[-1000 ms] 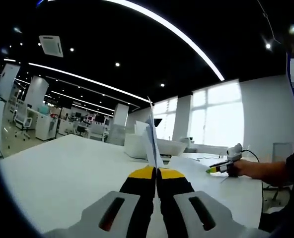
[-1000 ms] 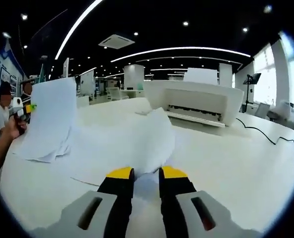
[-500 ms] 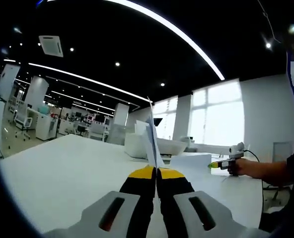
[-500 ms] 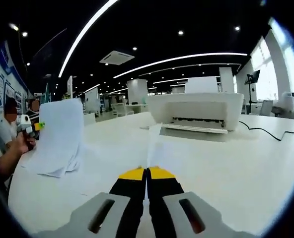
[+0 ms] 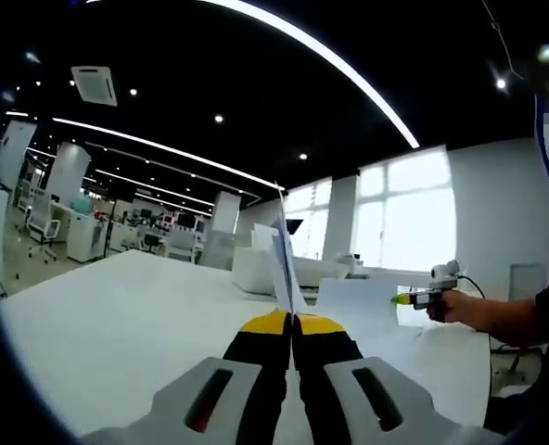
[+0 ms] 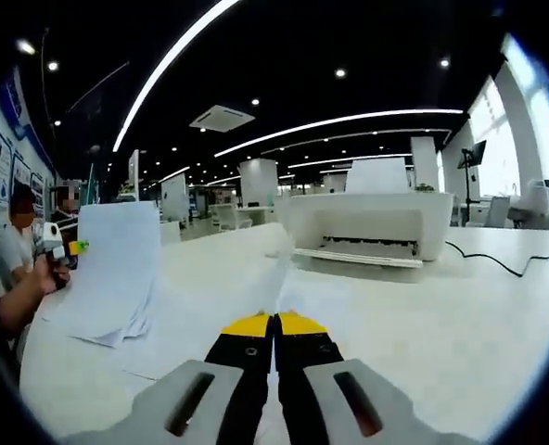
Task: Organize the stack of printing papers by aligning and flattening the scattered papers on the table
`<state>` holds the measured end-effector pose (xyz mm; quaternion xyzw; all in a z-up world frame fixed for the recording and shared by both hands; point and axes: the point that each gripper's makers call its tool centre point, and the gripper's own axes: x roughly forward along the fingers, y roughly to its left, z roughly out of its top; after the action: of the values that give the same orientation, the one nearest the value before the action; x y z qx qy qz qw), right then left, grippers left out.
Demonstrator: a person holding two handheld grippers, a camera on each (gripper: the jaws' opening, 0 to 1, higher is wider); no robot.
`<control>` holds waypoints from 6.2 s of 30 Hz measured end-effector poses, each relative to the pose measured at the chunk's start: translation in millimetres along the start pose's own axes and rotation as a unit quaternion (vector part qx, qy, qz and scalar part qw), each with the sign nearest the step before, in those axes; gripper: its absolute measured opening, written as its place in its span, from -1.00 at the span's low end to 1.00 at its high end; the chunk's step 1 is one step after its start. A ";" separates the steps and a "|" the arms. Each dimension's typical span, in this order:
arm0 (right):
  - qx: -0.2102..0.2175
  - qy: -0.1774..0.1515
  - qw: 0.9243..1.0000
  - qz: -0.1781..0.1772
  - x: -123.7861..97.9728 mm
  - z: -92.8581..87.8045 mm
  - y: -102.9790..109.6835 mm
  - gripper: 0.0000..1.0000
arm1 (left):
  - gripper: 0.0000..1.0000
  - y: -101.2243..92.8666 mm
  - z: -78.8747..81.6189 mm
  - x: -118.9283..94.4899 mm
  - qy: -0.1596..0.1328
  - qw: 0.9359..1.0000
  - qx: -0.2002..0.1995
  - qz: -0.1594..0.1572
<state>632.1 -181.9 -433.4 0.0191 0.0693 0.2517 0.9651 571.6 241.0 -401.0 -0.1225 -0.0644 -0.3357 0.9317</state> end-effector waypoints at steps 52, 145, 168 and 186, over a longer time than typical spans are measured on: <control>-0.090 -0.112 0.990 -0.004 -60.4 159.9 29.6 -1.00 | -0.88 0.5 -1.5 0.4 0.005 1.000 0.002 0.003; -0.089 -0.014 0.974 0.206 -31.0 162.4 197.7 -1.00 | -0.87 0.3 -3.1 1.6 0.009 1.000 0.001 0.001; -0.091 0.013 0.977 0.193 39.4 122.1 183.0 -1.00 | -0.87 -1.2 -4.3 2.9 0.013 1.000 0.003 -0.004; -0.121 0.022 0.977 0.177 53.6 115.4 172.9 -1.00 | -0.87 -1.5 -5.3 2.9 0.015 1.000 0.004 -0.004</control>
<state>611.4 -5.1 -313.5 -0.0915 0.0547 0.4251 0.8989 573.1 236.7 -405.2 -0.1133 -0.0521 -0.3407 0.9319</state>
